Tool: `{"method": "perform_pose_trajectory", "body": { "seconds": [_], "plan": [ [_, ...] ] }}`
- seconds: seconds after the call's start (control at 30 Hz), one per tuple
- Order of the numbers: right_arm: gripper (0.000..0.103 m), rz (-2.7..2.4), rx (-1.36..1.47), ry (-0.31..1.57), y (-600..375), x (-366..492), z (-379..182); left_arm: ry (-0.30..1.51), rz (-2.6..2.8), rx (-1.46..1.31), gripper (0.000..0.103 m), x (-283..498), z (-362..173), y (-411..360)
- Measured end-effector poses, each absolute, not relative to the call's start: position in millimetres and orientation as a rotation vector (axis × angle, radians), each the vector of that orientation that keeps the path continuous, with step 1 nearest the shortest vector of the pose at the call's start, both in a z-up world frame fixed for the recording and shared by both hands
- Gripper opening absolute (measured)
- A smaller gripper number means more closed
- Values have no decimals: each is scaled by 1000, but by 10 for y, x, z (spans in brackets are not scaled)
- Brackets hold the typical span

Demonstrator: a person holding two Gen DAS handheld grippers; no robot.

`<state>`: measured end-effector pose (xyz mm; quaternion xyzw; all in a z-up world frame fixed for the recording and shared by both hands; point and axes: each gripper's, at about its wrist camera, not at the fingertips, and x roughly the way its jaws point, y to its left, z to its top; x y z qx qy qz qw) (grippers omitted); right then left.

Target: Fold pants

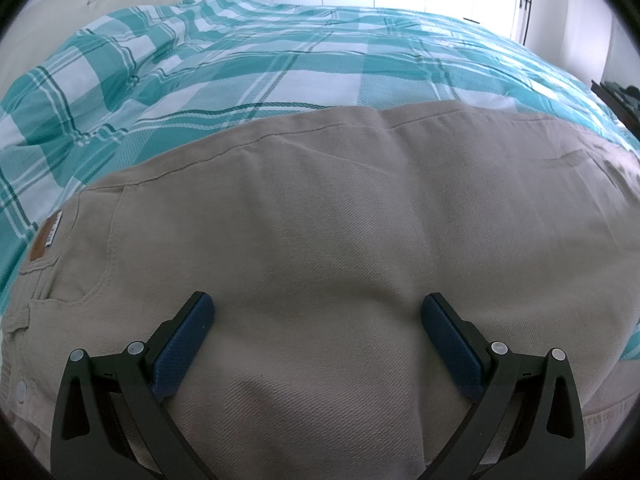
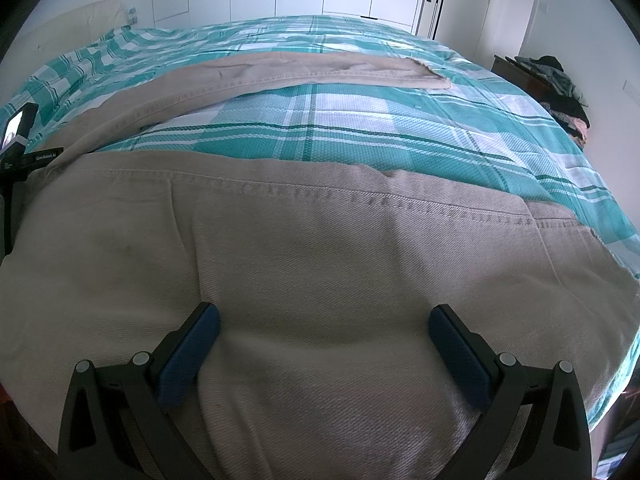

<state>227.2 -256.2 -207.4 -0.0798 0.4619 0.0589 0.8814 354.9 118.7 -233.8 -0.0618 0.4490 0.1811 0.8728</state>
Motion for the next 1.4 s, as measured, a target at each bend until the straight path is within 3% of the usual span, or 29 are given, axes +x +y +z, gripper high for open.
{"method": "perform_pose_trajectory", "body": {
  "seconds": [1.4],
  "plan": [
    [103, 132, -153, 966, -2551, 2296, -2077, 943, 386, -132, 103, 3549, -2336, 1187]
  ]
}}
